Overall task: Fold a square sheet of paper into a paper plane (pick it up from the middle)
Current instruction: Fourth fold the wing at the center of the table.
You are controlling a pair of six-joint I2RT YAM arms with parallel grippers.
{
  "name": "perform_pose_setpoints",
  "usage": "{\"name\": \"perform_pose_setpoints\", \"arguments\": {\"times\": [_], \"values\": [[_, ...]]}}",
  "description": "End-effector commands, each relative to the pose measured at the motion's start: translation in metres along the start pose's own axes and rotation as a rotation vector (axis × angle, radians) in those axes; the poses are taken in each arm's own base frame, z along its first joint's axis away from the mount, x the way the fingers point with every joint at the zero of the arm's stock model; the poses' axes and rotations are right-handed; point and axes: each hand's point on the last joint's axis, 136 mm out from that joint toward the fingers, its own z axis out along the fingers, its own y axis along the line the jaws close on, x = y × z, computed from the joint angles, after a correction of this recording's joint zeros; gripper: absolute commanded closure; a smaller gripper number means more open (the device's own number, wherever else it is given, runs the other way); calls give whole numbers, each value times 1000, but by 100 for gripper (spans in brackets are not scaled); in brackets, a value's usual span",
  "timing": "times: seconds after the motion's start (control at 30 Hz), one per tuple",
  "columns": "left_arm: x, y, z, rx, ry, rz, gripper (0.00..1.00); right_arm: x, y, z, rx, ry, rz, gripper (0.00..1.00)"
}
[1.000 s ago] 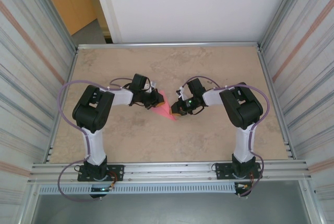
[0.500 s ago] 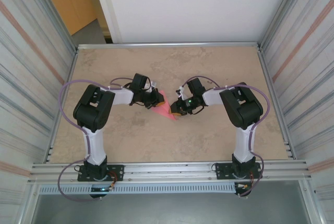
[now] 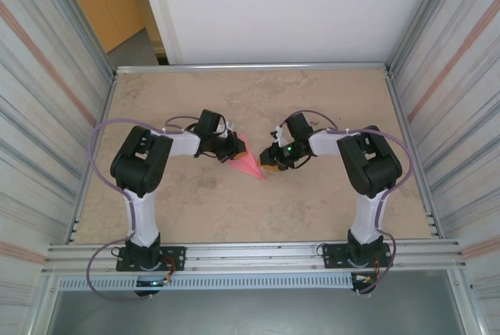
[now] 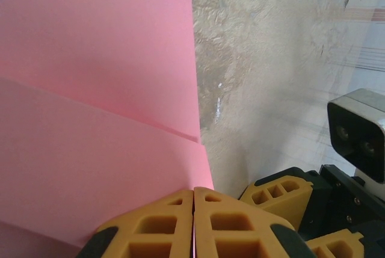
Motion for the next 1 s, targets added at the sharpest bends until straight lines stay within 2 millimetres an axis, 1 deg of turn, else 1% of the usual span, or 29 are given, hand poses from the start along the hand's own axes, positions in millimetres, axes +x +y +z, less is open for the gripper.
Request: {"name": "perform_pose_setpoints", "arguments": {"times": [0.0, 0.13, 0.23, 0.37, 0.57, 0.8, 0.97], "values": [[-4, 4, 2, -12, 2, -17, 92, 8, -2, -1, 94, 21, -41, 62], [-4, 5, 2, -14, 2, -18, 92, 15, -1, 8, 175, 47, -109, 60], [-4, 7, 3, -18, 5, -24, 91, 17, -1, 12, 202, 59, -134, 60], [-3, 9, 4, -25, 8, -28, 92, 22, -9, 17, 231, 80, -140, 60], [-3, 9, 4, -24, 9, -31, 91, 31, -19, 22, 253, 117, -136, 67], [-2, 9, 5, -25, 12, -31, 92, 35, -25, 25, 257, 134, -124, 74], [-3, 10, 5, -26, 13, -32, 92, 38, -30, 27, 268, 147, -116, 78]]}}
